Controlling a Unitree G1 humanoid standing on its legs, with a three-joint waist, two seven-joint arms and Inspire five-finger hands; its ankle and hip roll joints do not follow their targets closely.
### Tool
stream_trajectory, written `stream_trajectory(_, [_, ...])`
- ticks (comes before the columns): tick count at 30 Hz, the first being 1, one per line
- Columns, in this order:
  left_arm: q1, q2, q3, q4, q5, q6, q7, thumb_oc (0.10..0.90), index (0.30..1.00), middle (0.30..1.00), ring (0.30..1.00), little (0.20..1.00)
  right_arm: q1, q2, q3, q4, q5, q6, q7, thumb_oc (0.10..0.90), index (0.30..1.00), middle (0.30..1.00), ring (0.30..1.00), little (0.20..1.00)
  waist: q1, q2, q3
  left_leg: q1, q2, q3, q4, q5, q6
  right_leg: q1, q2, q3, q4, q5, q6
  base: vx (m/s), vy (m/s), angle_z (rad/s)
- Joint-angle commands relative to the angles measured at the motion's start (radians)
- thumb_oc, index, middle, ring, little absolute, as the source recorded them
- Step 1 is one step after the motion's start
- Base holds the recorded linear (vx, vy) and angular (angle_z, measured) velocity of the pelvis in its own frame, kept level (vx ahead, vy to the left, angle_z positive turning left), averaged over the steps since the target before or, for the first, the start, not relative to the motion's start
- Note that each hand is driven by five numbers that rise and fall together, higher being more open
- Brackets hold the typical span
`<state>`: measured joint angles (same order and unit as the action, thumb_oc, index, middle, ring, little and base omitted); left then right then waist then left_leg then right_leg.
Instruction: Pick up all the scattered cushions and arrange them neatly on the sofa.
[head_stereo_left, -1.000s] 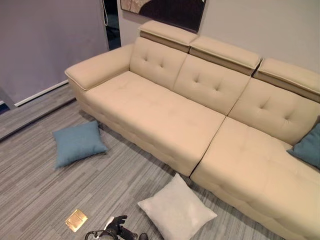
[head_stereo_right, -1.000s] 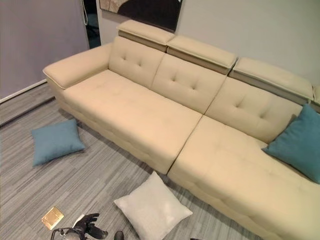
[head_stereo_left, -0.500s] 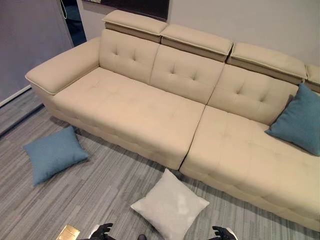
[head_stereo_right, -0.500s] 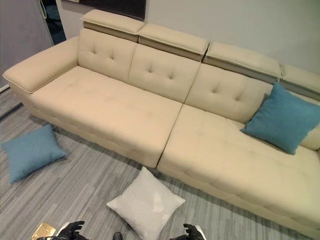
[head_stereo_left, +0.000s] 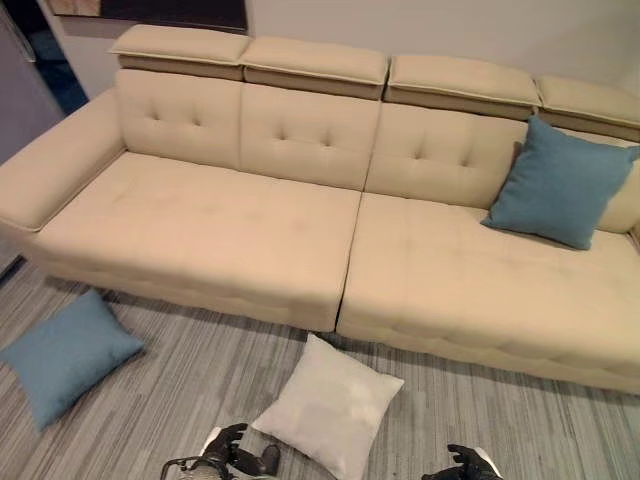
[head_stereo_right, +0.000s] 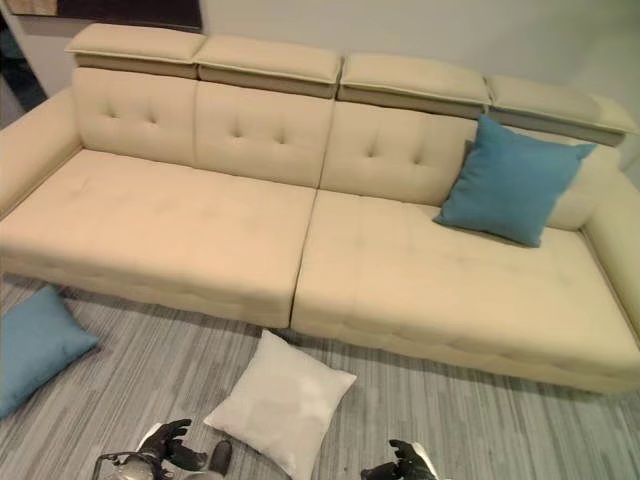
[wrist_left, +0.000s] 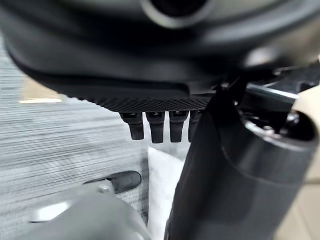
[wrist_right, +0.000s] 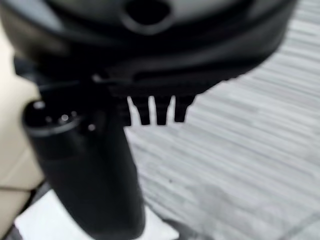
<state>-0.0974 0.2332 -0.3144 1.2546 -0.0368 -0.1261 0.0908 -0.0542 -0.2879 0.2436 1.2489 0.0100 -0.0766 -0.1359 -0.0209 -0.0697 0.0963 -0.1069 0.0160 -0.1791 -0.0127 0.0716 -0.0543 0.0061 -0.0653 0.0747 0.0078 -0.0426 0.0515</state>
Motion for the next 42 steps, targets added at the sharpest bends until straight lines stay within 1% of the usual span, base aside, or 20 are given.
stream_trajectory(1, [-0.051,0.015,-0.011,0.006,0.014,-0.038,0.006,0.800,0.900,0.900,0.900,0.900,-0.041,-0.014,-0.006,-0.024,0.029,-0.012,-0.027,0.800,0.900,0.900,0.900,0.900,0.021,0.003,-0.002,-0.055,-0.017,0.034,0.092,-0.127,0.013,-0.108,-0.030,0.050,0.024,0.040,0.086,-0.24,0.349,-0.67])
stream_trajectory(4, [-0.068,0.033,-0.006,0.002,0.008,-0.040,0.019,0.800,0.900,0.900,0.900,0.900,-0.081,-0.002,0.001,-0.041,0.044,-0.018,-0.038,0.800,0.900,0.900,0.900,0.900,0.027,-0.003,0.016,-0.090,-0.028,0.094,0.101,-0.136,0.036,-0.192,-0.049,0.059,0.019,0.098,0.117,-0.19,0.181,-1.07])
stream_trajectory(6, [-0.069,0.039,-0.005,0.004,0.006,-0.040,0.022,0.800,0.900,0.900,0.900,0.900,-0.092,0.000,0.004,-0.045,0.045,-0.020,-0.040,0.800,0.900,0.900,0.900,0.900,0.035,-0.003,0.021,-0.102,-0.022,0.119,0.101,-0.136,0.041,-0.214,-0.053,0.029,0.022,0.100,0.112,-0.21,0.170,-1.16])
stream_trajectory(7, [-0.068,0.048,0.002,0.007,0.003,-0.037,0.021,0.800,0.900,0.900,0.900,0.900,-0.099,-0.001,0.008,-0.055,0.052,-0.032,-0.047,0.800,0.900,0.900,0.900,0.900,0.053,0.004,0.029,-0.124,-0.019,0.161,0.101,-0.133,0.049,-0.220,-0.058,-0.094,0.052,0.075,0.090,-0.17,0.148,-1.24])
stream_trajectory(8, [-0.065,0.052,0.007,0.007,-0.001,-0.036,0.021,0.800,0.900,0.900,0.900,0.900,-0.101,-0.001,0.009,-0.056,0.057,-0.036,-0.049,0.800,0.900,0.900,0.900,0.900,0.052,0.006,0.027,-0.133,-0.023,0.167,0.092,-0.124,0.053,-0.228,-0.047,-0.120,0.073,0.062,0.085,-0.17,0.148,-0.93])
stream_trajectory(9, [-0.064,0.052,0.007,0.007,-0.001,-0.036,0.021,0.800,0.900,0.900,0.900,0.900,-0.101,-0.001,0.009,-0.056,0.057,-0.036,-0.049,0.800,0.900,0.900,0.900,0.900,0.051,0.006,0.027,-0.134,-0.024,0.167,0.092,-0.124,0.053,-0.228,-0.048,-0.120,0.075,0.061,0.086,-0.08,0.086,-0.54])
stream_trajectory(11, [-0.062,0.055,0.020,0.007,-0.015,-0.040,0.022,0.800,0.900,0.900,0.900,0.900,-0.096,-0.007,-0.002,-0.054,0.089,-0.052,-0.056,0.800,0.900,0.900,0.900,0.900,0.066,-0.002,0.026,-0.139,-0.049,0.193,0.067,-0.111,0.056,-0.173,-0.008,-0.142,0.059,0.012,0.064,-0.10,0.107,-0.62])
stream_trajectory(13, [-0.079,0.049,0.023,-0.007,-0.045,-0.047,0.034,0.800,0.900,0.900,0.900,0.900,-0.109,-0.016,-0.012,-0.067,0.112,-0.061,-0.077,0.800,0.900,0.900,0.900,0.900,0.068,0.001,0.046,-0.178,-0.057,0.206,0.068,-0.097,0.050,-0.198,-0.009,-0.151,0.042,0.013,0.059,-0.22,0.022,-0.37])
stream_trajectory(16, [-0.103,0.046,0.024,-0.023,-0.077,-0.053,0.046,0.800,0.900,0.900,0.900,0.900,-0.119,-0.026,-0.026,-0.078,0.145,-0.073,-0.091,0.800,0.900,0.900,0.900,0.900,0.053,0.012,0.054,-0.211,-0.062,0.203,0.075,-0.096,0.048,-0.240,0.008,-0.110,0.035,0.027,0.048,-0.15,-0.042,0.02])
stream_trajectory(17, [-0.133,0.045,0.027,-0.040,-0.127,-0.069,0.061,0.800,0.900,0.900,0.900,0.900,-0.145,-0.034,-0.035,-0.085,0.167,-0.080,-0.114,0.800,0.900,0.900,0.900,0.900,0.049,0.024,0.081,-0.263,-0.062,0.207,0.101,-0.095,0.047,-0.299,-0.003,-0.144,0.051,0.040,0.043,-0.25,-0.112,0.36])
stream_trajectory(22, [-0.223,0.060,0.020,-0.113,-0.236,-0.106,0.100,0.800,0.900,0.900,0.900,0.900,-0.223,-0.060,-0.051,-0.127,0.234,-0.107,-0.157,0.800,0.900,0.900,0.900,0.900,0.026,0.055,0.108,-0.485,-0.055,0.190,0.247,-0.100,0.053,-0.549,0.003,-0.141,0.193,0.034,0.016,-0.16,-0.078,0.26])
stream_trajectory(23, [-0.236,0.062,0.023,-0.127,-0.263,-0.109,0.105,0.800,0.900,0.900,0.900,0.900,-0.239,-0.062,-0.047,-0.137,0.244,-0.109,-0.164,0.800,0.900,0.900,0.900,0.900,0.027,0.060,0.113,-0.503,-0.049,0.183,0.271,-0.133,0.050,-0.575,0.007,-0.136,0.226,0.004,0.019,-0.02,-0.068,0.19])
stream_trajectory(29, [-0.361,0.103,-0.009,-0.209,-0.328,-0.127,0.142,0.800,0.900,0.900,0.900,0.900,-0.372,-0.126,-0.025,-0.208,0.272,-0.125,-0.221,0.800,0.900,0.900,0.900,0.900,0.013,0.084,0.149,-0.719,-0.033,0.193,0.421,-0.155,0.046,-0.779,-0.008,-0.121,0.363,-0.029,0.013,-0.06,-0.027,-0.13])
stream_trajectory(30, [-0.361,0.103,-0.009,-0.208,-0.328,-0.127,0.142,0.800,0.900,0.900,0.900,0.900,-0.373,-0.126,-0.025,-0.208,0.272,-0.125,-0.221,0.800,0.900,0.900,0.900,0.900,0.013,0.084,0.148,-0.722,-0.033,0.193,0.423,-0.156,0.046,-0.782,-0.008,-0.121,0.364,-0.029,0.013,-0.05,-0.025,-0.16])
stream_trajectory(31, [-0.430,0.127,-0.021,-0.241,-0.352,-0.132,0.162,0.800,0.900,0.900,0.900,0.900,-0.441,-0.166,-0.016,-0.233,0.279,-0.135,-0.249,0.800,0.900,0.900,0.900,0.900,0.004,0.098,0.171,-0.842,-0.023,0.195,0.554,-0.193,0.049,-0.897,-0.008,-0.107,0.484,-0.065,0.005,-0.04,-0.026,-0.13])
stream_trajectory(33, [-0.472,0.151,-0.026,-0.277,-0.369,-0.136,0.176,0.800,0.900,0.900,0.900,0.900,-0.486,-0.192,-0.008,-0.246,0.283,-0.139,-0.263,0.800,0.900,0.900,0.900,0.900,0.003,0.108,0.190,-0.918,-0.020,0.195,0.656,-0.226,0.056,-0.970,-0.005,-0.098,0.592,-0.101,-0.005,-0.02,-0.025,-0.11])
stream_trajectory(34, [-0.514,0.175,-0.023,-0.295,-0.381,-0.139,0.191,0.800,0.900,0.900,0.900,0.900,-0.538,-0.221,-0.001,-0.245,0.294,-0.140,-0.269,0.800,0.900,0.900,0.900,0.900,0.004,0.116,0.206,-1.012,-0.012,0.197,0.780,-0.268,0.065,-1.067,-0.006,-0.091,0.726,-0.140,-0.015,0.03,-0.022,-0.14])
stream_trajectory(36, [-0.529,0.185,-0.022,-0.295,-0.385,-0.136,0.192,0.800,0.900,0.900,0.900,0.900,-0.560,-0.232,0.004,-0.246,0.300,-0.141,-0.269,0.800,0.900,0.900,0.900,0.900,0.005,0.118,0.210,-1.058,-0.008,0.196,0.848,-0.294,0.067,-1.107,-0.003,-0.081,0.777,-0.163,-0.023,0.07,-0.019,-0.08])
stream_trajectory(39, [-0.586,0.251,-0.015,-0.311,-0.404,-0.127,0.207,0.800,0.900,0.900,0.900,0.900,-0.639,-0.286,0.008,-0.245,0.358,-0.149,-0.268,0.800,0.900,0.900,0.900,0.900,0.007,0.129,0.246,-1.262,0.007,0.182,1.151,-0.421,0.103,-1.318,0.013,-0.076,1.083,-0.279,-0.053,0.18,-0.029,-0.22])
stream_trajectory(42, [-0.593,0.269,-0.015,-0.313,-0.409,-0.126,0.210,0.800,0.900,0.900,0.900,0.900,-0.665,-0.301,0.007,-0.240,0.384,-0.152,-0.262,0.800,0.900,0.900,0.900,0.900,0.009,0.133,0.256,-1.336,0.010,0.179,1.258,-0.461,0.108,-1.388,0.013,-0.074,1.189,-0.317,-0.063,0.13,-0.014,-0.04])
